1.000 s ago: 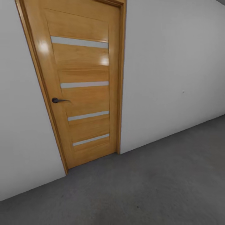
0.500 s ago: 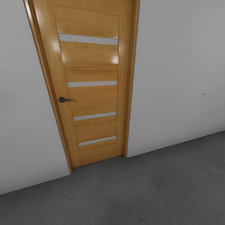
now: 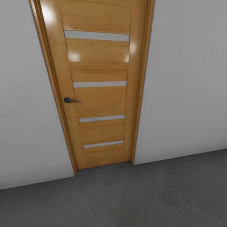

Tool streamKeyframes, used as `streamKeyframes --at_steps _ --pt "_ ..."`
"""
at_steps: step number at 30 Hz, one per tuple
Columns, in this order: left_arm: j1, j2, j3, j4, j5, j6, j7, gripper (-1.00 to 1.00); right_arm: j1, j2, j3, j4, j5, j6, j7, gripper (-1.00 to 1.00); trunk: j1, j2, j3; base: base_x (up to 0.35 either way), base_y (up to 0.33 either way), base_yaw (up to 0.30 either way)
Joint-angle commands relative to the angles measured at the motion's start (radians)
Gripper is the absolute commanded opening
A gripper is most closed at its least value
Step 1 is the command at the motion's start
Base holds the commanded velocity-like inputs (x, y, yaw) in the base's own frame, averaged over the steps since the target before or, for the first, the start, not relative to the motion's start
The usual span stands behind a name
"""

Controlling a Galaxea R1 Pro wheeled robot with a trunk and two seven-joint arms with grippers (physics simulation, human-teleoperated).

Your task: Move the two storage containers from the living room to the garage. In the garage, place one container on the floor and stack the other container on top of it (either order is fine).

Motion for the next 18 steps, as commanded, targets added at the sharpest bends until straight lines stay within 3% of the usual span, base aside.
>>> streamKeyframes --at_steps 1,10,14,18 --pt "0.001 0.0 0.007 -0.002 0.001 -0.001 0.0 1.0 -0.001 0.0 0.001 0.001 0.005 -0.003 0.0 1.0 0.0 0.0 -0.001 0.242 -0.238 0.248" --pt "0.001 0.001 0.007 -0.002 0.002 -0.001 0.0 1.0 -0.001 0.001 0.001 0.001 0.006 -0.003 -0.001 1.0 0.0 0.0 -0.008 0.247 -0.218 0.248" --pt "0.001 0.001 0.01 -0.002 0.002 -0.001 0.0 1.0 -0.001 0.001 0.001 0.001 0.006 -0.003 -0.001 1.0 0.0 0.0 -0.011 0.298 -0.023 0.248" --pt "0.001 0.001 0.038 -0.002 0.001 -0.002 -0.001 1.0 -0.001 0.001 0.001 0.001 0.006 -0.003 -0.001 1.0 0.0 0.0 -0.013 0.325 -0.004 0.248"
